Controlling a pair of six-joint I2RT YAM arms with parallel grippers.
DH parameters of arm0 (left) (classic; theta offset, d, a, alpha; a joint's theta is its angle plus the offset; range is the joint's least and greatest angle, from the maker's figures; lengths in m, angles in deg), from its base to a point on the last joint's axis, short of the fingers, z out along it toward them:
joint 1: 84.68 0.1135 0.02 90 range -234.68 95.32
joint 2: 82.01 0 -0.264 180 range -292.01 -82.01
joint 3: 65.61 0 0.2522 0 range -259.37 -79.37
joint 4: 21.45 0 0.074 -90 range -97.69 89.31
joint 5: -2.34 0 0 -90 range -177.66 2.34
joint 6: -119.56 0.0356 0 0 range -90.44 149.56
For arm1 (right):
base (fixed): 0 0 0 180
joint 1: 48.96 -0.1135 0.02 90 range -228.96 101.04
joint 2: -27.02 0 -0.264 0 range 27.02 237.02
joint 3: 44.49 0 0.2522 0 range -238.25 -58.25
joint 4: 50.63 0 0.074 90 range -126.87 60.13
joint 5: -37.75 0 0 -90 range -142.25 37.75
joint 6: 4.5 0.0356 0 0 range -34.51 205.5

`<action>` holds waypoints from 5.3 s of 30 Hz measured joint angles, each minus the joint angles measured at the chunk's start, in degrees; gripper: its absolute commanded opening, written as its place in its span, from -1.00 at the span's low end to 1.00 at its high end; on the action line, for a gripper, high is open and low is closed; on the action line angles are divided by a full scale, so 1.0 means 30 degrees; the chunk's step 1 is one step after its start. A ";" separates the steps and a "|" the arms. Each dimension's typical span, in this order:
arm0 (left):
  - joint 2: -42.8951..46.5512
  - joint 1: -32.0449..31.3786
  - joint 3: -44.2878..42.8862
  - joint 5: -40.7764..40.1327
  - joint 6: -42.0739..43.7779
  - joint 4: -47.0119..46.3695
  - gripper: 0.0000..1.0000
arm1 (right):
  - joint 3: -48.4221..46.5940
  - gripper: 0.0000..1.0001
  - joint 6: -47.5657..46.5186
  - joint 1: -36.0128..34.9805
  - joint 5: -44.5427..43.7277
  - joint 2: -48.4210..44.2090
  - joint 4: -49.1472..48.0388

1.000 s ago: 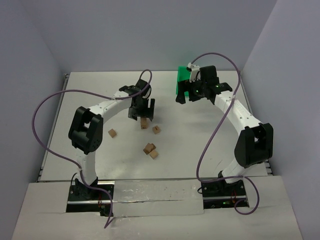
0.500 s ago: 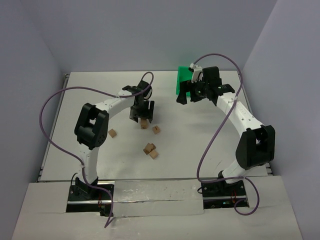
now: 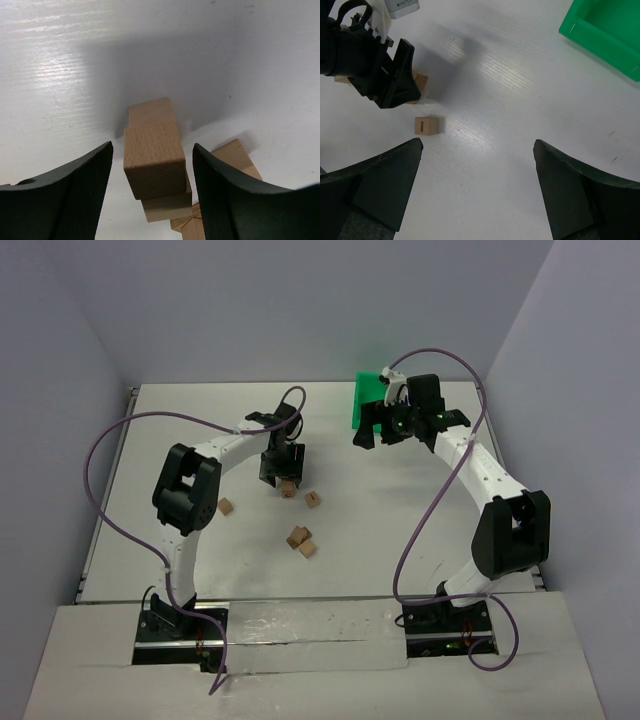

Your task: Build the wood block tower

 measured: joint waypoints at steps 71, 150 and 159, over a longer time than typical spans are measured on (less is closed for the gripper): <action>-0.0867 -0.0812 -0.0634 -0.1528 -0.1718 0.0270 -0.64 | 0.0495 0.99 0.0759 0.0532 0.1036 0.0029 -0.0497; -0.0882 -0.1212 -0.1384 -0.2211 -0.1768 0.0634 0.99 | 0.0510 0.99 0.0956 0.0670 0.1916 0.0124 -0.0552; -0.0634 -0.1224 -0.1471 -0.3168 -0.1653 0.0721 0.99 | 0.0510 0.99 0.0968 0.0670 0.1995 0.0124 -0.0552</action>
